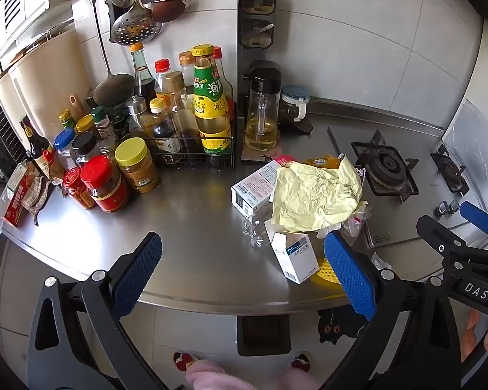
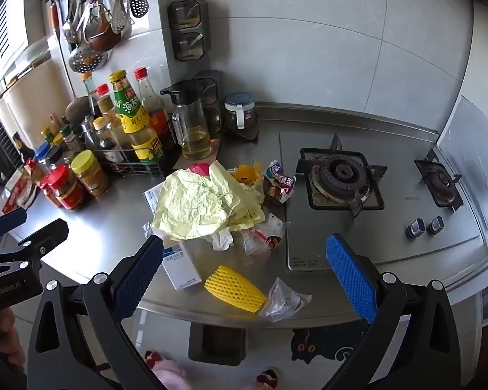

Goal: Collect trash

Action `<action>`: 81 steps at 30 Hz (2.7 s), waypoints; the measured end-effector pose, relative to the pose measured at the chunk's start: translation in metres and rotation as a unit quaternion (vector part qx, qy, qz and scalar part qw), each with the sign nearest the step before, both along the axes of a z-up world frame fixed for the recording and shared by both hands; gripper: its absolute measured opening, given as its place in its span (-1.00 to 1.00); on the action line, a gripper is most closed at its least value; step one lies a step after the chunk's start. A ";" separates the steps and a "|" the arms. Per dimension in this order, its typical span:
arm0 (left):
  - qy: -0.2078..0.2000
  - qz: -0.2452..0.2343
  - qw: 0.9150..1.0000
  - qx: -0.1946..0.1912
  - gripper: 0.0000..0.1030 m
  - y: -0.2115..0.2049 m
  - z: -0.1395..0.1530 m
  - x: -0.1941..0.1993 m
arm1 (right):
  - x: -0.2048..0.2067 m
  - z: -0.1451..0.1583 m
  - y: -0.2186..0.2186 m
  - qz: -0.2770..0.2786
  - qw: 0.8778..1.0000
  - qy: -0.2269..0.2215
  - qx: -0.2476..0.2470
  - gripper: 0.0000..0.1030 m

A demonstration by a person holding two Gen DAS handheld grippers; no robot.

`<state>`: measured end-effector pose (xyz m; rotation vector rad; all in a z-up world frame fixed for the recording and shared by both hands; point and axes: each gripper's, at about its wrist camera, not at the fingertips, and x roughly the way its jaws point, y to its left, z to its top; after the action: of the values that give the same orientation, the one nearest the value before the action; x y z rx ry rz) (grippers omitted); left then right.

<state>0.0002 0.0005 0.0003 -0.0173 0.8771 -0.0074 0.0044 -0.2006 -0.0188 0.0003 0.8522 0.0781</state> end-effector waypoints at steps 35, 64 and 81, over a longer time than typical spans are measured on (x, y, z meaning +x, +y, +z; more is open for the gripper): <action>-0.012 -0.007 1.000 0.006 0.84 -0.003 0.012 0.000 | -0.002 0.009 0.003 0.002 1.000 -0.005 -0.003 0.94; -0.014 -0.010 1.000 0.010 0.84 -0.005 0.012 -0.002 | -0.004 0.010 0.001 -0.002 1.000 -0.005 -0.004 0.94; -0.017 -0.006 1.000 0.009 0.84 0.000 0.014 -0.006 | -0.005 0.010 0.000 -0.001 1.000 -0.004 -0.004 0.94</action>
<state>-0.0054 0.0002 0.0143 0.0048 0.8436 -0.0101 -0.0007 -0.2005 -0.0091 -0.0062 0.8443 0.0719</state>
